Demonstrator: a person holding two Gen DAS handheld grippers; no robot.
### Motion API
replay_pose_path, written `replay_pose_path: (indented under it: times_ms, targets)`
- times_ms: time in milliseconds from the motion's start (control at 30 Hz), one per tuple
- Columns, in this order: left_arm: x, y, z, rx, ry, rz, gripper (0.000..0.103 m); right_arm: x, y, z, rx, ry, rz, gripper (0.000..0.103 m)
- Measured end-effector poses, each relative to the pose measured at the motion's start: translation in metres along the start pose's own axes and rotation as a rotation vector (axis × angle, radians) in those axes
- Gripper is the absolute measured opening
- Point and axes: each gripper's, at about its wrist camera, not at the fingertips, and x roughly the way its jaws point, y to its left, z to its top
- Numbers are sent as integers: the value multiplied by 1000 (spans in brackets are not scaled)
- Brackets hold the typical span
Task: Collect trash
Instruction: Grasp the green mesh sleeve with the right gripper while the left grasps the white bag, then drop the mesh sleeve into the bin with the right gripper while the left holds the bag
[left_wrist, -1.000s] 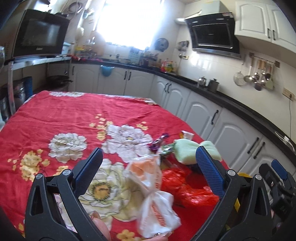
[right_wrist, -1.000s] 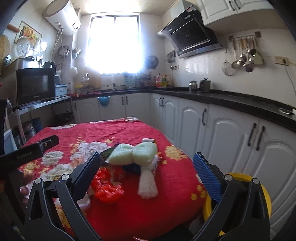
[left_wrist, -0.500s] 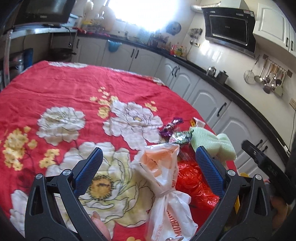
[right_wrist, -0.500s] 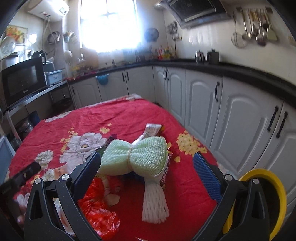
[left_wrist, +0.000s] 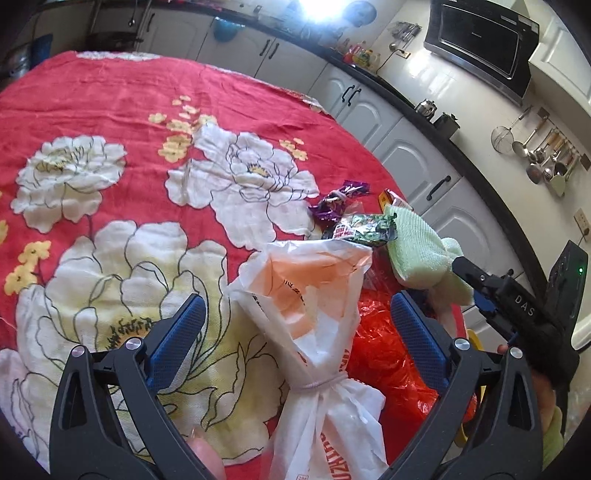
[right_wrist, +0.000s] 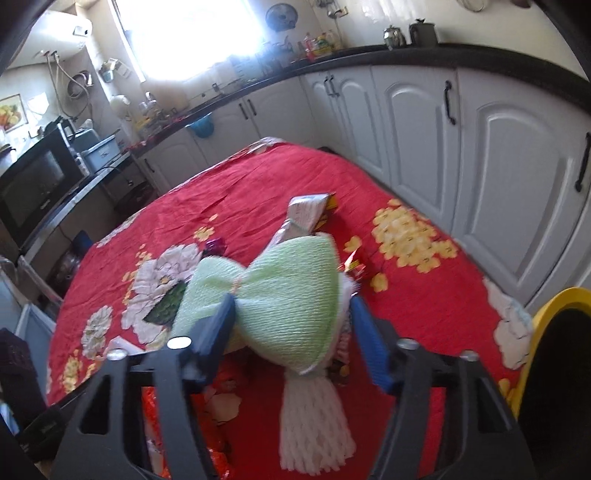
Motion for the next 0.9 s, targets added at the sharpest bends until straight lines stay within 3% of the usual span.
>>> replay_pose_path:
  times_ms: [200,433,633,900]
  targets:
    - [3,8,-2,-20,27,2,73,-13,6,-3,-35,-50,16,31]
    - [-5,5,1,18,17,-43,41,-29,16,-1,-83,-82,52,23]
    - [-14,5,4,37,17,-74,32,-44,25,-3,-114,-107,93,18]
    - [-43,-6,13,87,-51,-96,28,-72,29,-5,-117,-166,116,17]
